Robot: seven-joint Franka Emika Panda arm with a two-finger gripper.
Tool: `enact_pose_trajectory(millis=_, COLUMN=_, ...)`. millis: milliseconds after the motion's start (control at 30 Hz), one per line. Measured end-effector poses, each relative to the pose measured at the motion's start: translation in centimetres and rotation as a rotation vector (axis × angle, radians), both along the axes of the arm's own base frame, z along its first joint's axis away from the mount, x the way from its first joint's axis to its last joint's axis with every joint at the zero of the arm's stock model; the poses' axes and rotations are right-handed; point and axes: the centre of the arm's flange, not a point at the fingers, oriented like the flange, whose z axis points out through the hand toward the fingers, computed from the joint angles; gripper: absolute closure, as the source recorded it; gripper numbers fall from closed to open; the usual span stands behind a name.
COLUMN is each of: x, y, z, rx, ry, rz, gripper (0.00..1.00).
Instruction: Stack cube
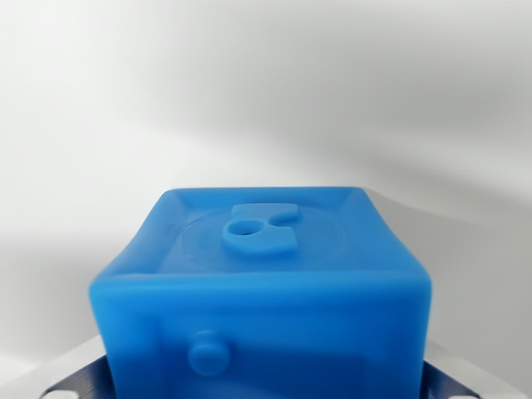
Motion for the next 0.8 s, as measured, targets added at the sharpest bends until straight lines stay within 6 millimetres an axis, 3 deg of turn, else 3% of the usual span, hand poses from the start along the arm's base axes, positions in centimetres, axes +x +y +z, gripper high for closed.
enact_pose_trajectory(millis=367, x=0.0, y=0.0, z=0.2, rx=0.0, ry=-0.001, rz=0.0, gripper=1.0)
enact_pose_trajectory(millis=800, x=0.1, y=0.0, z=1.7, rx=0.0, ry=-0.003, rz=0.0, gripper=1.0)
